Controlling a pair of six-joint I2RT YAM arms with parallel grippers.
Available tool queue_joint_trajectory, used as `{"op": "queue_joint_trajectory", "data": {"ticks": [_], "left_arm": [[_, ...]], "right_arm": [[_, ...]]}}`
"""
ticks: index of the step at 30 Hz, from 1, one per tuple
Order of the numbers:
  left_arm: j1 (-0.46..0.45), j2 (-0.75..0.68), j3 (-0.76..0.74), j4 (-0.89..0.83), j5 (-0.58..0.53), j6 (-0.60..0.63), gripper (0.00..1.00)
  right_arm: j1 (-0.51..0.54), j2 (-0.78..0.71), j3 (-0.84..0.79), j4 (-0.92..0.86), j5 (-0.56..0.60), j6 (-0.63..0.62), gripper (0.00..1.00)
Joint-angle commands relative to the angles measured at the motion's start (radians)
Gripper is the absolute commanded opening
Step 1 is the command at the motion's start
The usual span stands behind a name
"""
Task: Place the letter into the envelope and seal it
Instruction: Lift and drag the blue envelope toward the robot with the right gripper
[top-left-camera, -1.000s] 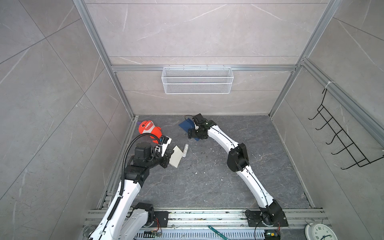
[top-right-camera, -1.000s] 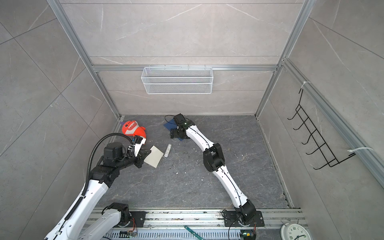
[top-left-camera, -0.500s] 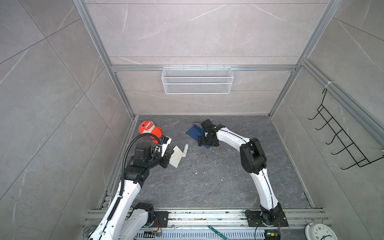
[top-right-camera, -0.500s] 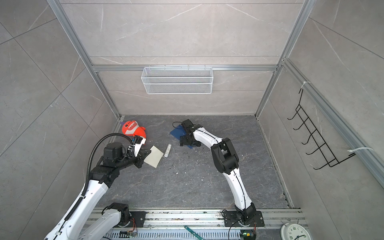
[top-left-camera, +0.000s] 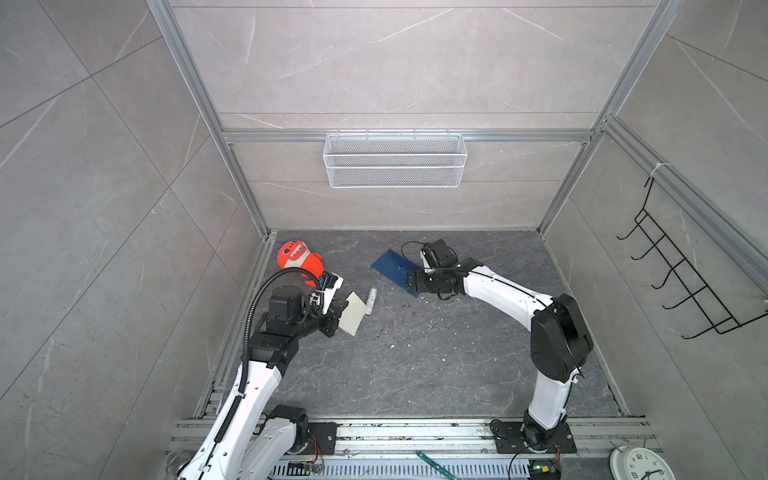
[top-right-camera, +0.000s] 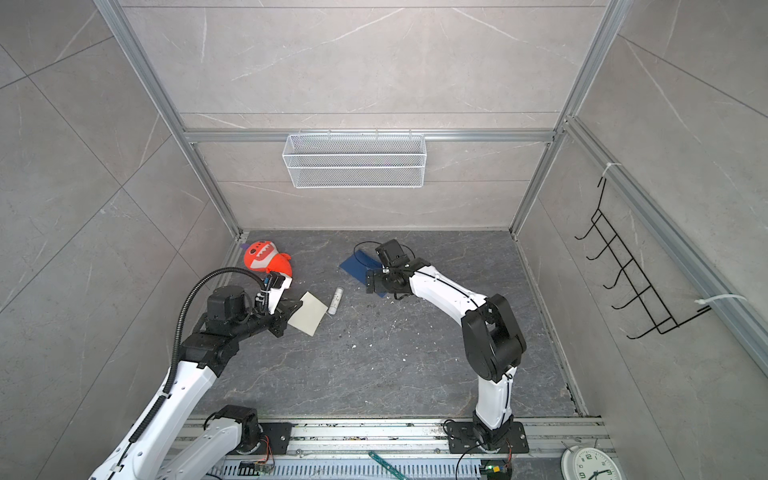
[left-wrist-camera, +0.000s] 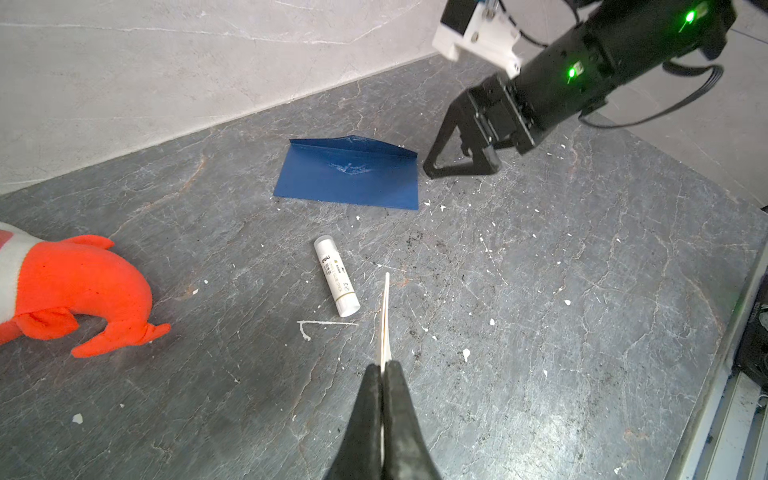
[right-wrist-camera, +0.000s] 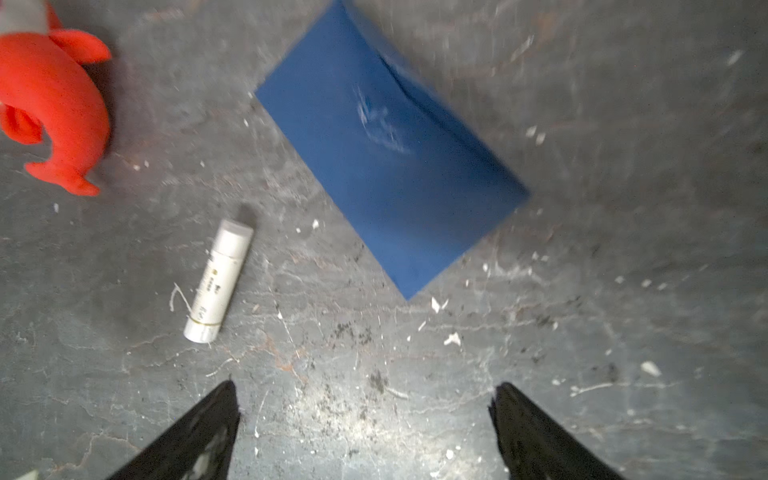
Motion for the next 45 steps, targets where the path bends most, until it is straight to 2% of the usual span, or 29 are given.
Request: {"op": "queue_joint_trajectory", "data": {"ticks": [1, 6, 12, 17, 21, 26, 28, 31, 37, 45], "left_arm": [[0.006, -0.017, 0.001, 0.041, 0.031, 0.01, 0.0], [0.006, -0.022, -0.004, 0.046, 0.032, 0.009, 0.0], [0.006, -0.023, -0.005, 0.049, 0.032, 0.01, 0.0], [0.007, -0.023, -0.007, 0.049, 0.031, 0.008, 0.0], [0.006, -0.022, -0.009, 0.049, 0.031, 0.008, 0.0], [0.006, -0.022, -0.009, 0.049, 0.032, 0.007, 0.0], [0.006, -0.02, -0.009, 0.049, 0.031, 0.008, 0.0], [0.006, -0.017, -0.007, 0.049, 0.032, 0.008, 0.0], [0.006, -0.013, -0.005, 0.046, 0.033, 0.009, 0.0], [0.006, -0.014, -0.005, 0.045, 0.032, 0.01, 0.0]], "right_arm": [[0.002, 0.029, 0.103, -0.018, 0.151, -0.184, 0.95], [0.001, 0.165, 0.299, -0.072, 0.203, -0.383, 0.93], [0.0, 0.352, 0.524, -0.145, 0.275, -0.504, 0.88], [0.001, 0.518, 0.718, -0.217, 0.289, -0.536, 0.85], [0.002, 0.646, 0.89, -0.289, 0.292, -0.539, 0.79], [-0.001, 0.832, 1.173, -0.411, 0.316, -0.539, 0.65], [-0.003, 0.889, 1.261, -0.445, 0.337, -0.536, 0.55], [-0.008, 0.918, 1.281, -0.45, 0.346, -0.53, 0.49], [-0.017, 0.899, 1.208, -0.408, 0.345, -0.526, 0.37], [-0.027, 0.887, 1.217, -0.432, 0.328, -0.5, 0.0]]}}
